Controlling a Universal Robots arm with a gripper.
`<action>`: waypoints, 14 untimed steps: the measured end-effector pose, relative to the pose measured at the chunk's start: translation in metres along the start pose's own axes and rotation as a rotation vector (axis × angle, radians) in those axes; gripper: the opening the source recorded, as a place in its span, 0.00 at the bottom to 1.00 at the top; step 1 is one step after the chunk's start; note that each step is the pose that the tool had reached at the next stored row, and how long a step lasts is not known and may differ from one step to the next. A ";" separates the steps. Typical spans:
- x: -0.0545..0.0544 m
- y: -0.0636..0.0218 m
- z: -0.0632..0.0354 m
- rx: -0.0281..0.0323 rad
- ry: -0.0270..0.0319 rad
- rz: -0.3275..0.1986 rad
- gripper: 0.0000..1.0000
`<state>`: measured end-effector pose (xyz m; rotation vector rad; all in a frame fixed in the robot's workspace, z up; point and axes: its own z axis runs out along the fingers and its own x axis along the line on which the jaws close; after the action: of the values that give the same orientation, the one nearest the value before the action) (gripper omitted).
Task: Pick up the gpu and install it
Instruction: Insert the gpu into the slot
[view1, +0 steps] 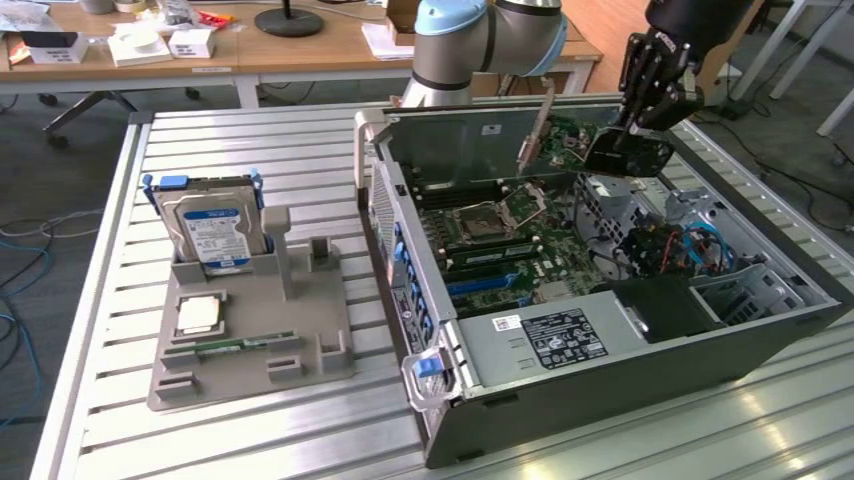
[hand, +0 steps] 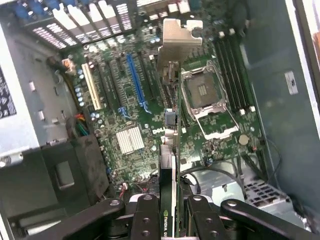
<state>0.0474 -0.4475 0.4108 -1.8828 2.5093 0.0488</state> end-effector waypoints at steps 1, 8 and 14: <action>0.000 0.0000 0.0000 -0.0003 0.0005 -0.018 0.26; 0.000 0.0000 0.0003 -0.0031 0.0034 -0.145 0.26; 0.000 0.0000 0.0007 -0.0054 0.0062 -0.255 0.26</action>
<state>0.0474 -0.4475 0.4101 -2.1897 2.2525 0.0485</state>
